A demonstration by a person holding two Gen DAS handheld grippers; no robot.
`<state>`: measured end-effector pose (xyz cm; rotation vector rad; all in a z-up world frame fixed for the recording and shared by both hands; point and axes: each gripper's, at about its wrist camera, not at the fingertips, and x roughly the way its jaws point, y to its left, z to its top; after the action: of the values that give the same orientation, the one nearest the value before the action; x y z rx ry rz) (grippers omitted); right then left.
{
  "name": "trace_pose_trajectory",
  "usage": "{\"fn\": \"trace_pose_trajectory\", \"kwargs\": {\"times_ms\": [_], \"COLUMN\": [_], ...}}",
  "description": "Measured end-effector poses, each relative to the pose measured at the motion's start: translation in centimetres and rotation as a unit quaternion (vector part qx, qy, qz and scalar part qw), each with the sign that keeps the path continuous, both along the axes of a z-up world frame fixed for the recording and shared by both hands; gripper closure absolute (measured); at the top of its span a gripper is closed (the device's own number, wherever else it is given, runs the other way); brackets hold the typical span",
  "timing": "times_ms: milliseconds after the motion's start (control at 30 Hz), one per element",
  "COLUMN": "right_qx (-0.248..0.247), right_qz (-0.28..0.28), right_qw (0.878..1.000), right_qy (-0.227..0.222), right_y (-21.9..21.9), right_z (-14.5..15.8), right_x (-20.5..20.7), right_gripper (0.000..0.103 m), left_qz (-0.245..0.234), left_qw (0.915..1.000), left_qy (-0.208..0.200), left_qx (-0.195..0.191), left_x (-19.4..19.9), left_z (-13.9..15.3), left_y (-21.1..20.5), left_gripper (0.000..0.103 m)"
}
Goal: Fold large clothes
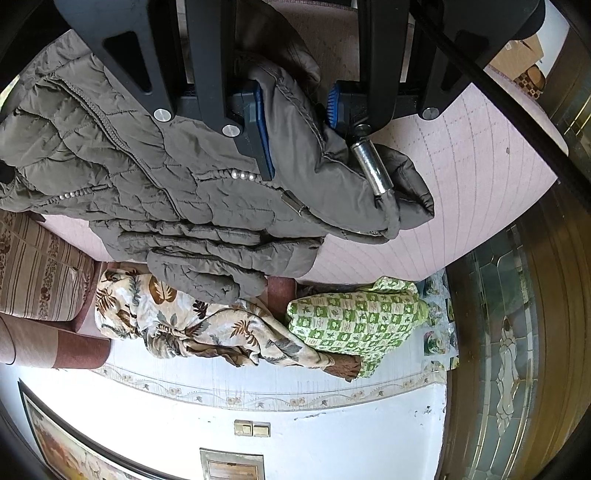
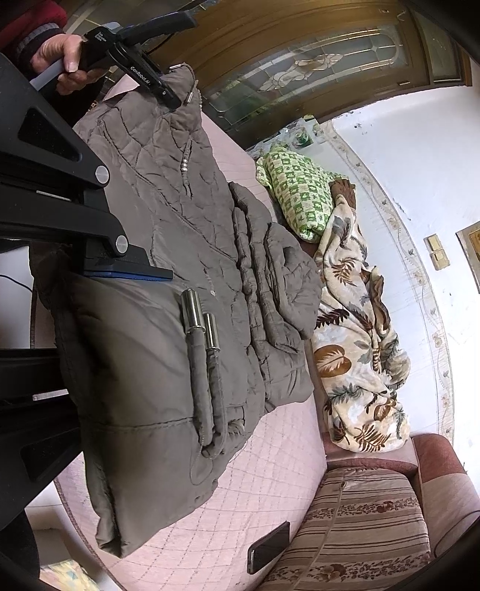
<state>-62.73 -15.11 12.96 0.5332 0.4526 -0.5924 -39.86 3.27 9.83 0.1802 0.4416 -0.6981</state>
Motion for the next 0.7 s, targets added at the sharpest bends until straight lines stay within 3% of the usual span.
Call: {"fn": "trace_pose_trajectory", "kwargs": {"times_ms": [700], "right_qx": [-0.01], "right_qz": [0.004], "right_qw": [1.0], "right_qy": [-0.021], "right_y": [-1.8], "right_z": [2.3], "right_x": [0.9], "right_gripper": [0.088], "left_qz": [-0.002], "left_qw": [0.9997], "left_qy": [-0.021], "left_qx": [-0.016], "left_x": [0.8], "left_z": [1.7], "left_y": [-1.3], "left_gripper": [0.079]}}
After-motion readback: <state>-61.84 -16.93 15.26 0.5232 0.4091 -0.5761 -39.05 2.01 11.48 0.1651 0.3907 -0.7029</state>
